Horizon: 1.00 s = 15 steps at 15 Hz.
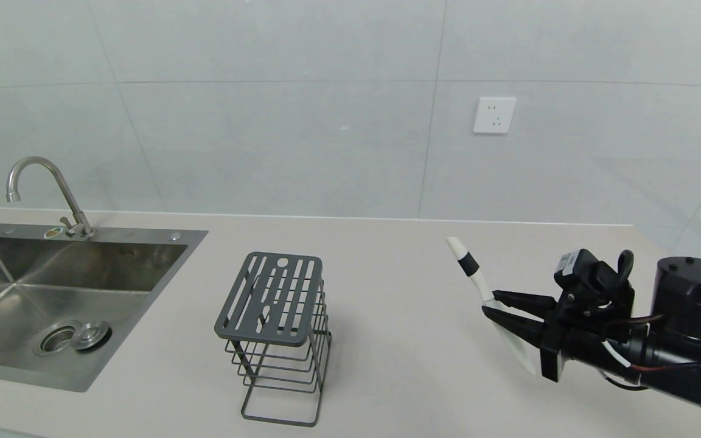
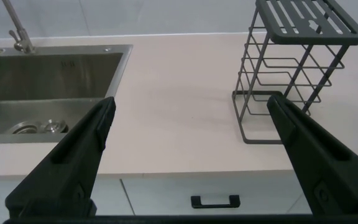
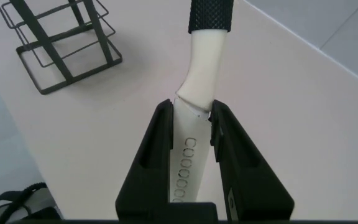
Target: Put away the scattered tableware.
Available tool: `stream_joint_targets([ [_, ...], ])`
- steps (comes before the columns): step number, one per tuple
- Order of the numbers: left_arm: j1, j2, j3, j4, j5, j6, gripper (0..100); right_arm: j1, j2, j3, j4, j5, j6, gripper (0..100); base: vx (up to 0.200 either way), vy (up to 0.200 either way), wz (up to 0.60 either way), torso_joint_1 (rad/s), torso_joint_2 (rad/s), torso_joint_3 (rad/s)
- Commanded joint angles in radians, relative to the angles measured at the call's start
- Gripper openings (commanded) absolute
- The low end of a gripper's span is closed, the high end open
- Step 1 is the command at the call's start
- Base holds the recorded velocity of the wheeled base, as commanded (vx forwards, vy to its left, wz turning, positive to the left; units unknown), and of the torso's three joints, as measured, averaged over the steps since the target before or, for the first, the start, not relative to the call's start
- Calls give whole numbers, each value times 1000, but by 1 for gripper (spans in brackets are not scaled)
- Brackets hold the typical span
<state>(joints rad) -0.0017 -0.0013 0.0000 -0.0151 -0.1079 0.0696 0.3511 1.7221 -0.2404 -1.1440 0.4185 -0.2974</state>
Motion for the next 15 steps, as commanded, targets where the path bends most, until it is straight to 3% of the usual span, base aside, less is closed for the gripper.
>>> stream_joint_targets([
  [1,0,1,0,-78,-15,13,100,-3,1,3,-5,3,-2,0,0,0,0,0,0,0],
  [2,2,1,-8,-298,-16,12,100,-1,-4,10,-6,6,-2,0,0,0,0,0,0,0],
  [3,8,23,-11,-391,-19,10,100,-1,-4,13,-13,8,-2,0,0,0,0,0,0,0],
  [6,-3,15,-44,-333,-32,-65,100,6,-9,27,-19,8,-3,0,0,0,0,0,0,0],
  [7,-6,26,-110,-247,-81,-90,100,6,-18,29,-20,19,-15,0,0,0,0,0,0,0],
  [8,-18,55,-201,-121,-133,-91,100,0,-30,33,-37,66,-37,0,0,0,0,0,0,0],
  [10,-69,103,-250,-37,-162,-85,100,0,-30,44,-82,91,-40,0,0,0,0,0,0,0],
  [14,-187,222,-270,-36,-165,-83,100,8,-30,76,-125,112,-69,0,0,0,0,0,0,0],
  [15,-189,225,-270,-36,-164,-83,100,8,-30,76,-125,114,-69,0,0,0,0,0,0,0],
])
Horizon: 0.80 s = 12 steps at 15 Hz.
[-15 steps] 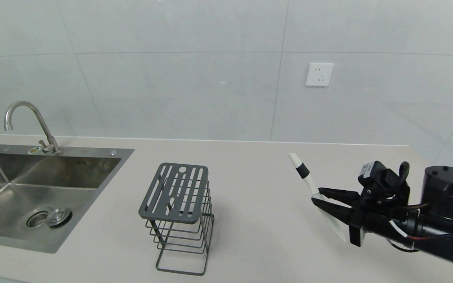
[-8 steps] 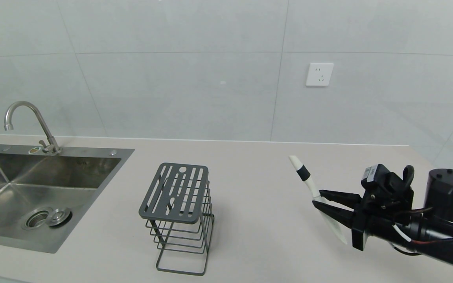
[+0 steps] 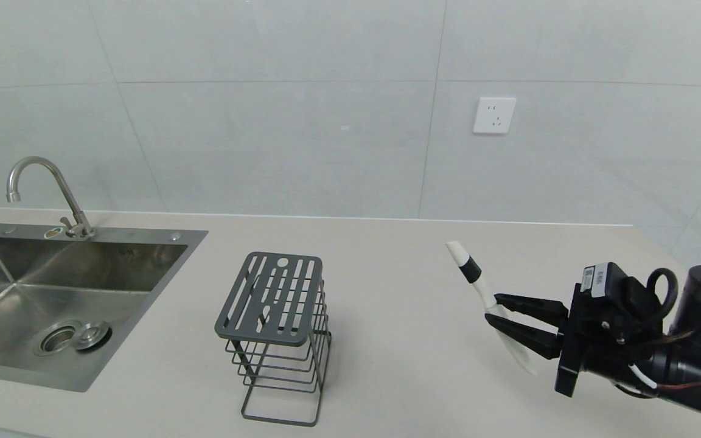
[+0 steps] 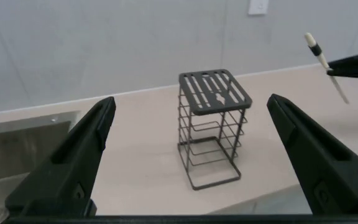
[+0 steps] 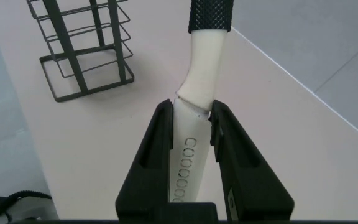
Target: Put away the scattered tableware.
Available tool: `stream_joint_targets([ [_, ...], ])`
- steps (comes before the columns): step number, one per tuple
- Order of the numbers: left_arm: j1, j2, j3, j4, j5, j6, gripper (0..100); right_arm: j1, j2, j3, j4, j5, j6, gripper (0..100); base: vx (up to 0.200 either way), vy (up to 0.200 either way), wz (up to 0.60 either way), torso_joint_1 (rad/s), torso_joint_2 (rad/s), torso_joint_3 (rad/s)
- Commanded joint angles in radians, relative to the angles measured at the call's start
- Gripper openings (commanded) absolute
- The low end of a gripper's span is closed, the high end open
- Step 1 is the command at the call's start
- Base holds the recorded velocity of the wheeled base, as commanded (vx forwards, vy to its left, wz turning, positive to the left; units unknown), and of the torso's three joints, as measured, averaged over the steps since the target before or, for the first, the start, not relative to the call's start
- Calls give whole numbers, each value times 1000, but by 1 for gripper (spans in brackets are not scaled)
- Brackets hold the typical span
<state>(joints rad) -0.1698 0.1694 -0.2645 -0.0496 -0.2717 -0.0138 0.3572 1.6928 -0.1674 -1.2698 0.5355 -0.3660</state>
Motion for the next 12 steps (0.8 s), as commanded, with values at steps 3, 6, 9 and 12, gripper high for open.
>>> stream_joint_targets([
  [3,-102,187,-29,-7,-1,17,100,2,-1,17,-23,17,-4,0,0,0,0,0,0,0],
  [6,-131,338,-62,-10,-1,69,100,20,-16,49,-26,32,-19,0,0,0,0,0,0,0],
  [9,-152,432,-104,-9,-1,132,100,43,-33,55,-39,35,-19,0,0,0,0,0,0,0],
  [12,-155,506,-130,-12,-20,140,100,45,-36,68,-39,35,-19,0,0,0,0,0,0,0],
])
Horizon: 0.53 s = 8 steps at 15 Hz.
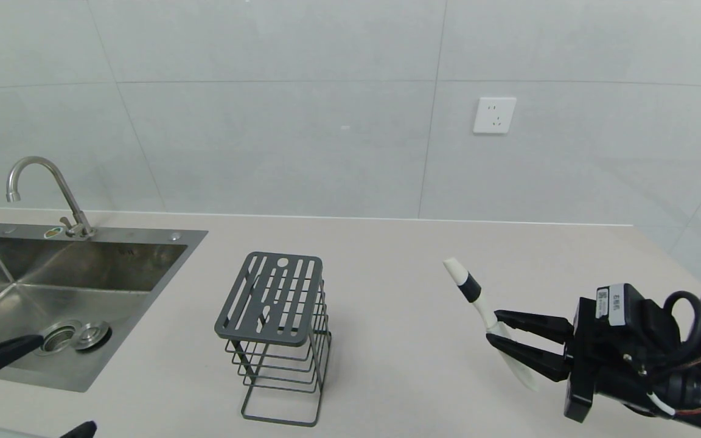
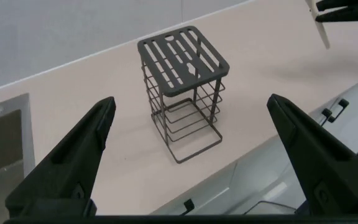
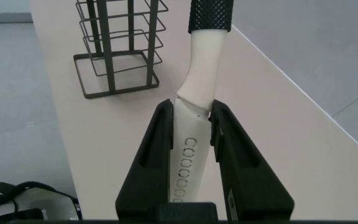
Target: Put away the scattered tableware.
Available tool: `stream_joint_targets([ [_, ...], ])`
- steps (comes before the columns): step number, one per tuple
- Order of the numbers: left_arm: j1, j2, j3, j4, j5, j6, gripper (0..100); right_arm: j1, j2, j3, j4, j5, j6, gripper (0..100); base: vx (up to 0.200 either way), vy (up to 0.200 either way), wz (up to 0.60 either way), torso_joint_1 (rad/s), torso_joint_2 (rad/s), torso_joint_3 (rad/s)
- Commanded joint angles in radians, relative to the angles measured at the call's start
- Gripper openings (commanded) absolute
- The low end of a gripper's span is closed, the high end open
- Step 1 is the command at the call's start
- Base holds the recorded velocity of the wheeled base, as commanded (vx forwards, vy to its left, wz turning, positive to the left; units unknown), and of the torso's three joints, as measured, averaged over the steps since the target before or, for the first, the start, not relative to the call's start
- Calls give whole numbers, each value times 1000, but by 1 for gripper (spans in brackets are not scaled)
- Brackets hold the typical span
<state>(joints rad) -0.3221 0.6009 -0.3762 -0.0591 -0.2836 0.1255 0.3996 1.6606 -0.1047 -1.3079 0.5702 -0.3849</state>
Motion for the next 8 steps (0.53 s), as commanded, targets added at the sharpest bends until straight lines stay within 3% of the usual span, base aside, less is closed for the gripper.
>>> stream_joint_targets([
  [1,-2,93,-26,-2,-29,0,100,2,-5,3,-1,0,0,0,0,0,0,0,0,0],
  [5,-2,209,-58,-74,-143,2,100,2,-13,-3,-1,0,0,0,0,0,0,0,0,0],
  [8,-26,313,-55,-172,-147,65,100,2,-13,-4,-1,0,0,0,0,0,0,0,0,0],
])
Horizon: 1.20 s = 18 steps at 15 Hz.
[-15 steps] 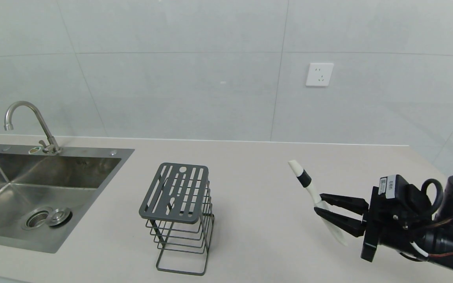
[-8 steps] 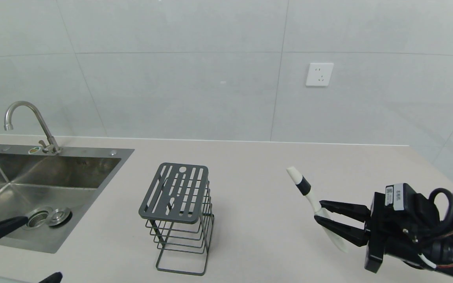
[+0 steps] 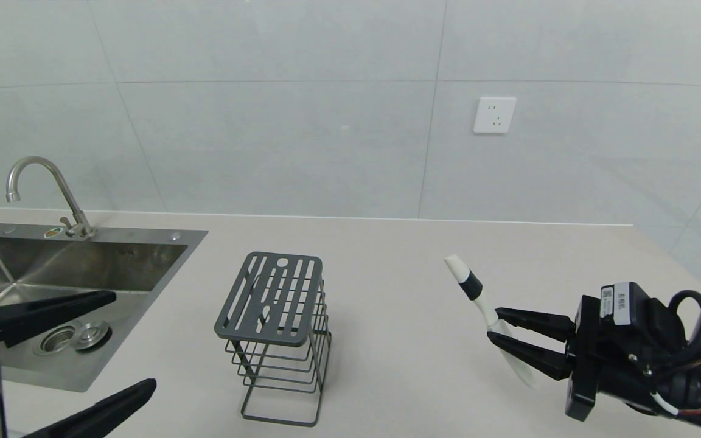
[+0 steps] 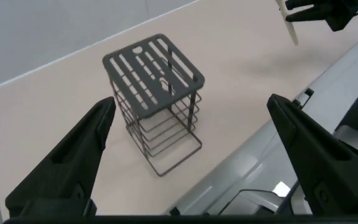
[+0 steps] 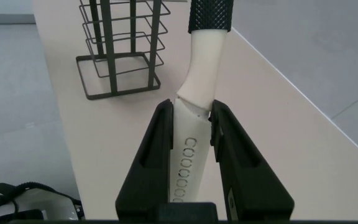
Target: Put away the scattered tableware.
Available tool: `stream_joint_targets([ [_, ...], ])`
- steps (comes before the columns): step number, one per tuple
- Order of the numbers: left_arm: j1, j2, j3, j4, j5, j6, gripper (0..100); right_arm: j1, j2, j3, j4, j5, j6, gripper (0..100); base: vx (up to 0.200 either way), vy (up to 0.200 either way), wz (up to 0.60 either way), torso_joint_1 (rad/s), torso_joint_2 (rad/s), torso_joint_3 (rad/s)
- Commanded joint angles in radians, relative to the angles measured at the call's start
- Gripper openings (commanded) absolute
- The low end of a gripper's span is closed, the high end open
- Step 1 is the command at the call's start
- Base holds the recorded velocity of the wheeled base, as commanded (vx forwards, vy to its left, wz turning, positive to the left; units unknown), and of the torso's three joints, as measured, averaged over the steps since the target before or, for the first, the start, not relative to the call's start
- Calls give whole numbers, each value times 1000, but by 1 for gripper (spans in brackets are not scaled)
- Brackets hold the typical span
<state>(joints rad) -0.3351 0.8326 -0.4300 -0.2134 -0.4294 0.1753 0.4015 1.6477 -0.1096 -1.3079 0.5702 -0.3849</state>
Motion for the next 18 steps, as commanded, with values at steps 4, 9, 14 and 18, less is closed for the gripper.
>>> stream_joint_targets([
  [4,-104,145,5,-72,-23,56,100,0,-42,4,-1,0,0,0,0,0,0,0,0,0],
  [9,-162,211,10,-184,-121,108,100,0,-80,-12,-1,0,0,0,0,0,0,0,0,0],
  [14,-173,459,8,-509,-200,156,100,3,-103,-44,-4,2,0,0,0,0,0,0,0,0],
  [18,-220,566,-12,-626,-230,133,100,5,-124,-44,-5,2,0,0,0,0,0,0,0,0],
])
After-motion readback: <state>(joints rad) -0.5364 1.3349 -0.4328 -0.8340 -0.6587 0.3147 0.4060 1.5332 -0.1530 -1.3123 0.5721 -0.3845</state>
